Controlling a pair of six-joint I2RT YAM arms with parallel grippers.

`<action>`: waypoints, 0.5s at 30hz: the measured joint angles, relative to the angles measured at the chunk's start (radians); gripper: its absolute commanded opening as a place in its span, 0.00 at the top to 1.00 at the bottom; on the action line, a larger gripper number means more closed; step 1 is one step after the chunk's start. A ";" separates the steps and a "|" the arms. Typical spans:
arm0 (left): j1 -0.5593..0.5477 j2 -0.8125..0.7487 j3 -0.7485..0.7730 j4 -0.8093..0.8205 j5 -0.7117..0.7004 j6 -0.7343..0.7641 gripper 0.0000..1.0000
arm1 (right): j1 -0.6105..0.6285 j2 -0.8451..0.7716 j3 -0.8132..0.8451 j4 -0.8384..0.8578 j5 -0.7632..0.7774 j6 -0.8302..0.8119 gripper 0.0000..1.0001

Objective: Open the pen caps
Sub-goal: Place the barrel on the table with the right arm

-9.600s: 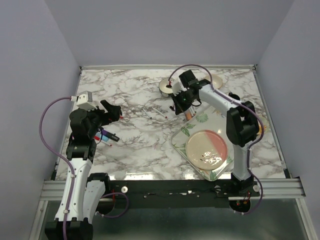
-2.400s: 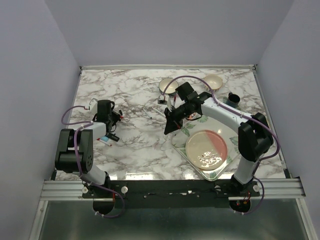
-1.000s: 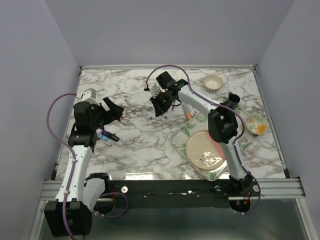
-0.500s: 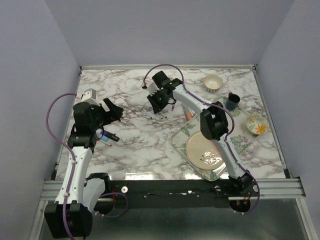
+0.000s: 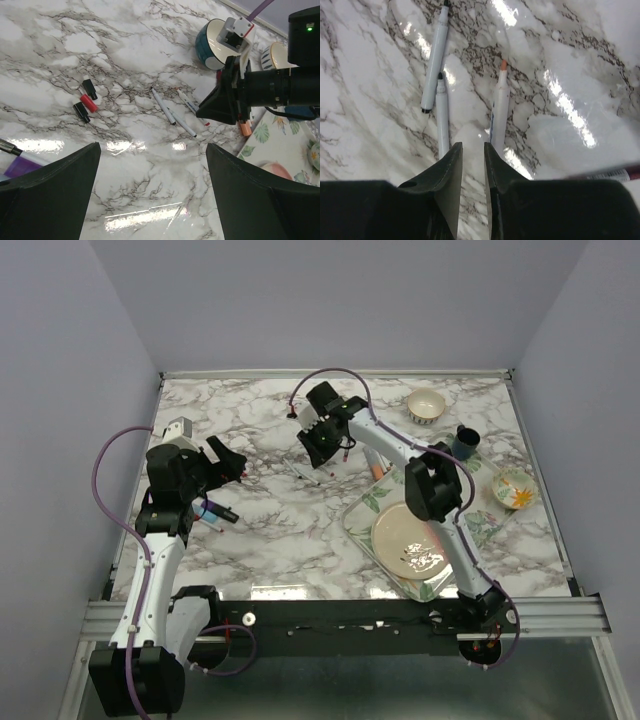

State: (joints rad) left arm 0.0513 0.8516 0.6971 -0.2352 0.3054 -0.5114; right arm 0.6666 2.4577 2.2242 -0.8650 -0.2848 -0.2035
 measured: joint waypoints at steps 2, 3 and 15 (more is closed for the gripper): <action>0.001 0.000 0.000 0.000 0.000 0.001 0.05 | 0.000 -0.036 -0.034 -0.006 0.001 -0.006 0.65; 0.001 0.000 0.000 0.000 0.000 0.003 0.05 | 0.000 -0.071 -0.071 0.004 0.002 -0.011 0.64; 0.002 -0.018 0.000 -0.001 0.000 0.008 0.05 | -0.022 -0.402 -0.394 0.060 0.023 -0.084 0.62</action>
State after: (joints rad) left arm 0.0536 0.8341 0.6971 -0.2359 0.3050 -0.5030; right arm 0.6449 2.0560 1.8305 -0.8055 -0.2619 -0.2871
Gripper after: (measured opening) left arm 0.951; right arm 0.373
